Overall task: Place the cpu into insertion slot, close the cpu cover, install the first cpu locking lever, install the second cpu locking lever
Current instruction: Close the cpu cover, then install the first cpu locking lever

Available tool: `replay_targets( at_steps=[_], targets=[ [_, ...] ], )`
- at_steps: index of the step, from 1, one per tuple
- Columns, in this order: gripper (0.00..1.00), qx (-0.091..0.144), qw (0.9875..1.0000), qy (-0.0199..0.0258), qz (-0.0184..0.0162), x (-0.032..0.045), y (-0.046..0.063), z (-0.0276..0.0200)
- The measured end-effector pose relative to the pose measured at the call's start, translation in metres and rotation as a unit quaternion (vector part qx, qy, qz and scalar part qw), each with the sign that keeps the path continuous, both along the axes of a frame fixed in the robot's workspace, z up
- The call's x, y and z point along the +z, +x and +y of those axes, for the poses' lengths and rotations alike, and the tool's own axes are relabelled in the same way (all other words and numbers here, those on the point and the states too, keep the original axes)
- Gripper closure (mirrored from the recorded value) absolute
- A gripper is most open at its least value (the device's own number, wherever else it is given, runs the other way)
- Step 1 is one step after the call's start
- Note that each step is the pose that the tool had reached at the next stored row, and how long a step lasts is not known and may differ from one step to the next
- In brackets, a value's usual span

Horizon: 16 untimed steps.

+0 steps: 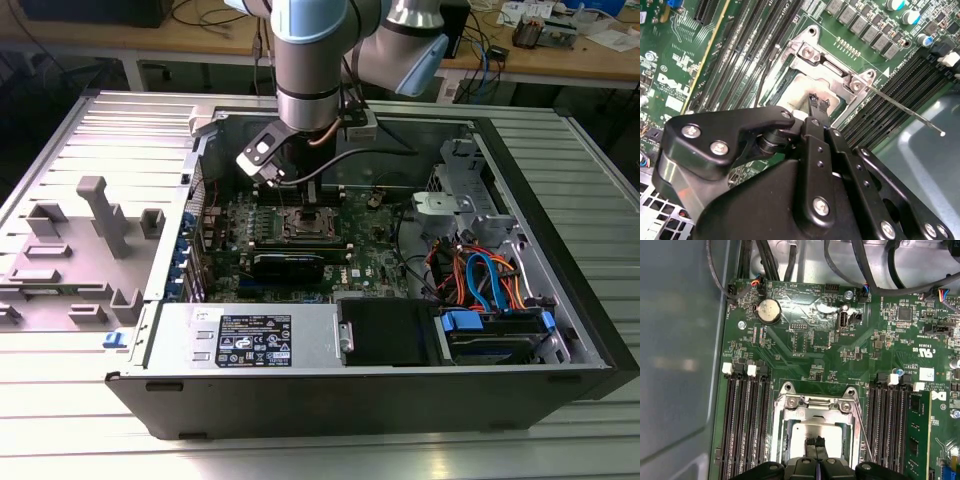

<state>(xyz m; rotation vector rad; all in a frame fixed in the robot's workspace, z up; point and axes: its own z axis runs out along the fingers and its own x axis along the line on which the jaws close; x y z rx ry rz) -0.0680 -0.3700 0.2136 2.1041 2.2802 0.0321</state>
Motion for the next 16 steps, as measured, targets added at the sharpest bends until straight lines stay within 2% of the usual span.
replay_targets(
  at_steps=[16],
  targets=[
    [0.89, 0.000, 1.0000, 0.0000, 0.0000, 0.0000, 0.0025, 0.0000]
  ],
)
